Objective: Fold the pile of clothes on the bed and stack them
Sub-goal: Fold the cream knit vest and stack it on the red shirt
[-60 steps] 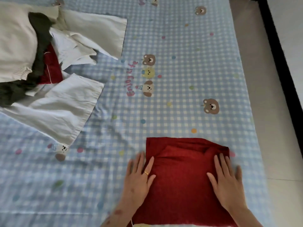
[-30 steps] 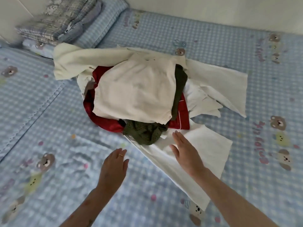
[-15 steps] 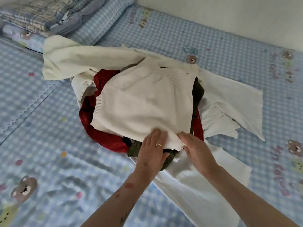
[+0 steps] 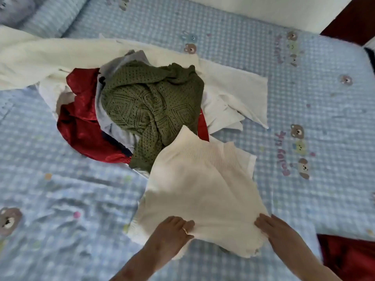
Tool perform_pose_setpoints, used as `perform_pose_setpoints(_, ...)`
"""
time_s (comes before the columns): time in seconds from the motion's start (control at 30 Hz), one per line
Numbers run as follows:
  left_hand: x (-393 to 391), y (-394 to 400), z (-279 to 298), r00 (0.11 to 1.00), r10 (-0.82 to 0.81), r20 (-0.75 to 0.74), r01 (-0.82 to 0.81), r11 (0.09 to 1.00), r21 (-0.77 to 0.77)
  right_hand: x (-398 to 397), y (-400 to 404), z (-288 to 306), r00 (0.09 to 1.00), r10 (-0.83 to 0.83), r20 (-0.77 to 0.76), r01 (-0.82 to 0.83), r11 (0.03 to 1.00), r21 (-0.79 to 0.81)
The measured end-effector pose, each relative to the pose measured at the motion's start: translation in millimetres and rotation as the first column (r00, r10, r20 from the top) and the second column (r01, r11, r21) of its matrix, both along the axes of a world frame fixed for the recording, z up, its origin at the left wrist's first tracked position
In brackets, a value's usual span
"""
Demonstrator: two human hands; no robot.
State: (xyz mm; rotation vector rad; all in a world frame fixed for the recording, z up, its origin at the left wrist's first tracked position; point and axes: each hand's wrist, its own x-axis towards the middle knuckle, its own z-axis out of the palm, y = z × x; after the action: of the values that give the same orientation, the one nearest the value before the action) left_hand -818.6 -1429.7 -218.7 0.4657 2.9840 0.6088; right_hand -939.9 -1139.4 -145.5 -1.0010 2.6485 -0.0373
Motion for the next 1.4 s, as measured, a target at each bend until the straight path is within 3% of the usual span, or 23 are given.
perform_pose_setpoints(0.07,36.7,7.0,-11.6,0.998,0.060,-0.012,-0.061,0.998,-0.014,29.2,30.5,-9.8,0.997,-0.028,-0.078,0.029,0.999,0.013)
perform_pose_setpoints(0.17,84.4,-5.3,-29.8,0.990,0.132,-0.045,-0.136,0.986,-0.095,80.9,44.2,-36.2,0.983,0.105,-0.148,-0.123,0.986,-0.112)
perform_pose_setpoints(0.3,124.2,-30.3,-54.6,0.999,0.051,-0.013,-0.052,0.993,-0.108,118.5,37.2,-66.9,0.957,0.287,-0.045,-0.289,0.955,-0.069)
perform_pose_setpoints(0.43,117.4,-27.0,-63.3,0.975,-0.175,0.140,0.196,0.969,-0.152,107.4,41.3,-94.6,0.991,0.118,0.066,-0.122,0.990,0.067)
perform_pose_setpoints(0.57,108.1,-9.8,-60.4,0.988,-0.110,0.109,0.127,0.979,-0.157,95.7,45.3,-95.7,0.999,-0.020,0.039,0.022,0.998,-0.060)
perform_pose_setpoints(0.67,128.4,-12.5,-52.4,0.971,-0.082,0.226,0.124,0.976,-0.181,95.9,62.9,-79.2,0.984,-0.124,0.128,0.138,0.985,-0.104)
perform_pose_setpoints(0.77,132.9,-7.9,-48.2,0.987,-0.028,0.159,0.054,0.985,-0.161,93.3,87.8,-61.0,0.941,-0.193,0.277,0.213,0.976,-0.046)
perform_pose_setpoints(0.87,120.6,11.2,-43.6,0.991,0.116,0.064,-0.111,0.991,-0.081,94.2,111.7,-55.2,0.909,-0.304,0.287,0.329,0.943,-0.045)
perform_pose_setpoints(0.9,118.5,16.5,-43.6,0.988,0.151,0.030,-0.149,0.987,-0.055,95.9,116.8,-58.7,0.932,-0.275,0.238,0.296,0.953,-0.060)
perform_pose_setpoints(0.97,114.6,23.0,-34.1,0.976,0.214,0.037,-0.213,0.977,-0.027,102.8,116.9,-68.2,0.982,-0.056,0.182,0.059,0.998,-0.007)
perform_pose_setpoints(1.03,114.1,26.0,-23.4,0.949,0.292,0.116,-0.291,0.956,-0.024,107.4,113.2,-78.4,0.981,0.097,0.169,-0.110,0.992,0.065)
perform_pose_setpoints(1.1,116.5,25.6,-12.2,0.919,0.350,0.181,-0.352,0.936,-0.024,104.6,108.6,-84.1,0.981,0.020,0.192,-0.022,1.000,0.008)
perform_pose_setpoints(1.2,126.9,22.0,16.9,0.906,0.385,0.173,-0.396,0.918,0.030,103.7,111.1,-71.6,0.926,-0.203,0.318,0.250,0.962,-0.113)
perform_pose_setpoints(1.4,168.1,29.2,98.4,0.849,0.379,0.368,-0.455,0.879,0.142,116.5,157.4,34.7,0.772,-0.233,0.591,0.447,0.861,-0.244)
